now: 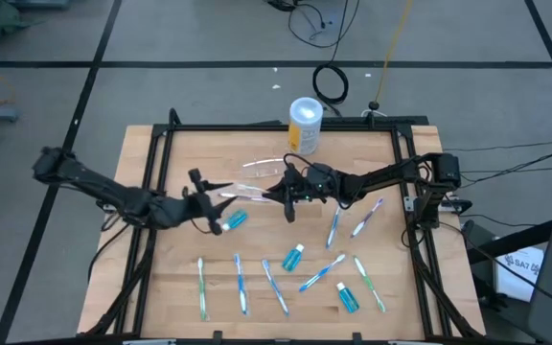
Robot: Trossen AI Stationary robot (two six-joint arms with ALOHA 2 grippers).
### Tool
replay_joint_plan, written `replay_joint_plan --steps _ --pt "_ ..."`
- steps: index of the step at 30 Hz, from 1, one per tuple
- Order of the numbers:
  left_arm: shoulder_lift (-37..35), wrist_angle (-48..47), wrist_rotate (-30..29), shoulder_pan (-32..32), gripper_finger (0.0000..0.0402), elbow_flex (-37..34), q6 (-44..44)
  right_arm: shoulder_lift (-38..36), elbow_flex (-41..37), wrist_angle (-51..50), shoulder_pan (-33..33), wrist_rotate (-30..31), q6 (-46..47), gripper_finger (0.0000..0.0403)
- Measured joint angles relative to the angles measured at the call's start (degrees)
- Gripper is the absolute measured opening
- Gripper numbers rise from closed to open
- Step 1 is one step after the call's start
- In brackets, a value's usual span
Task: Pick & Place toothbrushing station
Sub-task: Put the orange toothbrush into the left section of the transparent organizer
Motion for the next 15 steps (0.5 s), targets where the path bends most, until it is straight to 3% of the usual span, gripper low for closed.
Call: replay_joint_plan --steps 6,12,15 --pt "-7.5 7.9 6.4 3.2 0.0182 -9.7 4.3 0.0 0.0 4.5 1.0 -4.0 0.0 0.0015" --pt "-9.3 19.8 32.3 8.7 0.0182 -15.4 5.7 0.0 0.0 6.1 1.4 -4.5 0.0 0.0019" --pt "-8.1 24.3 35.0 11.2 0.0182 -15.5 3.4 0.0 0.0 6.8 1.4 -4.5 0.0 0.0025"
